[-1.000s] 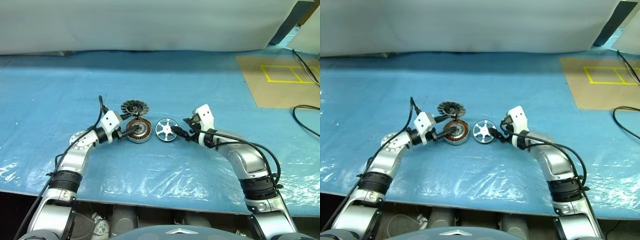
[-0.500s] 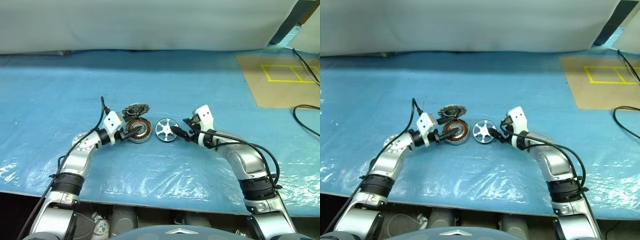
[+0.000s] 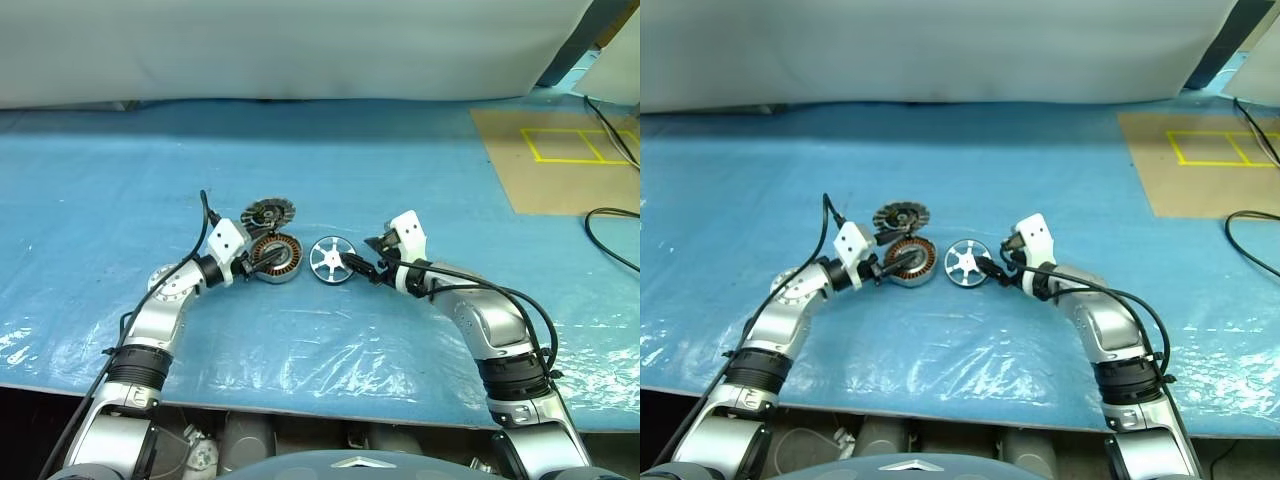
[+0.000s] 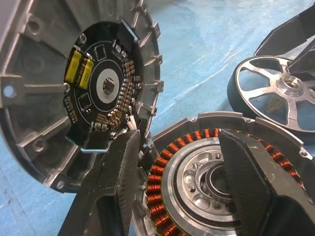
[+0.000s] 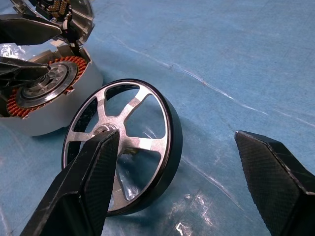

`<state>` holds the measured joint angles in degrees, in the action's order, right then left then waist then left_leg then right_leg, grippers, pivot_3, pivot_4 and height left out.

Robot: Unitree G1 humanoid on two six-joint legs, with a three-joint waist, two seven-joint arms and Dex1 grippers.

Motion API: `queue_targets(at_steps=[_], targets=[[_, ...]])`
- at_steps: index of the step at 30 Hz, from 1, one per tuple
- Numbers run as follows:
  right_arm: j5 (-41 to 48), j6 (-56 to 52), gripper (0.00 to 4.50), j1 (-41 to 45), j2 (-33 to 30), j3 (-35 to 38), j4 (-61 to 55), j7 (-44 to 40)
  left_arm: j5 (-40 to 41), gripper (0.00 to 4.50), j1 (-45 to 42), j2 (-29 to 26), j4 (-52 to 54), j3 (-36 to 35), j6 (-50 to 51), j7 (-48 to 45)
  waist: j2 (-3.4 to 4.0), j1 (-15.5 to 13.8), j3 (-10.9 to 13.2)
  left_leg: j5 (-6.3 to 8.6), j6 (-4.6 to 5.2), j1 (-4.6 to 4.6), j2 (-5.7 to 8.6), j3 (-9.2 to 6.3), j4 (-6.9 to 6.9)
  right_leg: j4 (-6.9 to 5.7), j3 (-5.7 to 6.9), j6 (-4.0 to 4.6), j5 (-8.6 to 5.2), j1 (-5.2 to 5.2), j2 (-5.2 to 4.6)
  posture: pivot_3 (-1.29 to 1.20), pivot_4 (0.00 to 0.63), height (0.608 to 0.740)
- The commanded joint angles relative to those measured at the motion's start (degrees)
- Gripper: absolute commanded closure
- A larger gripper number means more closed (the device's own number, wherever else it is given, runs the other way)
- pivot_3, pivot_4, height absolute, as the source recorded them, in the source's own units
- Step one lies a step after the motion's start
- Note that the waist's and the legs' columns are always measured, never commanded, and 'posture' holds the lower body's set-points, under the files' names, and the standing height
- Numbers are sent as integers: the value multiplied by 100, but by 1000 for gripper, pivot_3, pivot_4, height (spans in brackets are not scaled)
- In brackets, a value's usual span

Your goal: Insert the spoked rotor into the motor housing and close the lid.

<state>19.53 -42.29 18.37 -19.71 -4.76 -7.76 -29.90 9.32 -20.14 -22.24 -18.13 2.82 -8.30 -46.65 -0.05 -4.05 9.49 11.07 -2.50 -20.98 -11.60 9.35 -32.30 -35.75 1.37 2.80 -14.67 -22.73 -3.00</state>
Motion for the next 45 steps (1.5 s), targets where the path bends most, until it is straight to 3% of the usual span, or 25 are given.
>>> queue_targets(at_steps=[1, 8, 14, 24, 40, 45], targets=[[70, 65, 584, -23, 28, 86, -147, -23, 288, 1814, -24, 36, 424, -126, 13, -68, 0, -1, 0, 0, 0, -1, 0, 0, 0, 0, 0, 0, 0, 0, 0, 0, 150, 740], [95, 50, 584, -24, 61, 56, -129, -47, 1075, 1814, 495, 49, 1283, -124, 227, -671, 0, 5, 0, 0, 0, -4, 0, 1, 8, 0, 0, 1, -1, -9, 1, 0, 150, 740], [55, 68, 584, 19, 59, 8, -76, -60, 884, 1814, 473, -286, 1109, -272, 245, -602, 0, 8, 0, 0, 0, -3, -1, 3, 6, 1, -1, 1, -1, -9, 3, 0, 150, 740], [23, 50, 584, 29, 129, 14, -33, 7, 82, 1814, 251, -743, 114, -52, -992, -870, 0, 5, 0, 0, -1, -4, 0, 2, 8, 2, -1, -1, 1, -10, 3, 0, 150, 740], [38, 42, 584, -47, 107, 96, -83, 90, -10, 1814, -107, -602, -523, 167, -1502, -1254, 0, 3, 0, 0, -1, -3, -1, 2, 7, -2, 0, -1, 1, -9, 2, 0, 150, 740], [593, -89, 584, 48, 105, 684, -344, -25, -157, 1814, -200, -600, -772, 207, -1627, -1210, 0, -3, 0, 0, 0, -2, 0, 2, 6, -3, -1, -1, 1, -8, 1, 0, 150, 740]])
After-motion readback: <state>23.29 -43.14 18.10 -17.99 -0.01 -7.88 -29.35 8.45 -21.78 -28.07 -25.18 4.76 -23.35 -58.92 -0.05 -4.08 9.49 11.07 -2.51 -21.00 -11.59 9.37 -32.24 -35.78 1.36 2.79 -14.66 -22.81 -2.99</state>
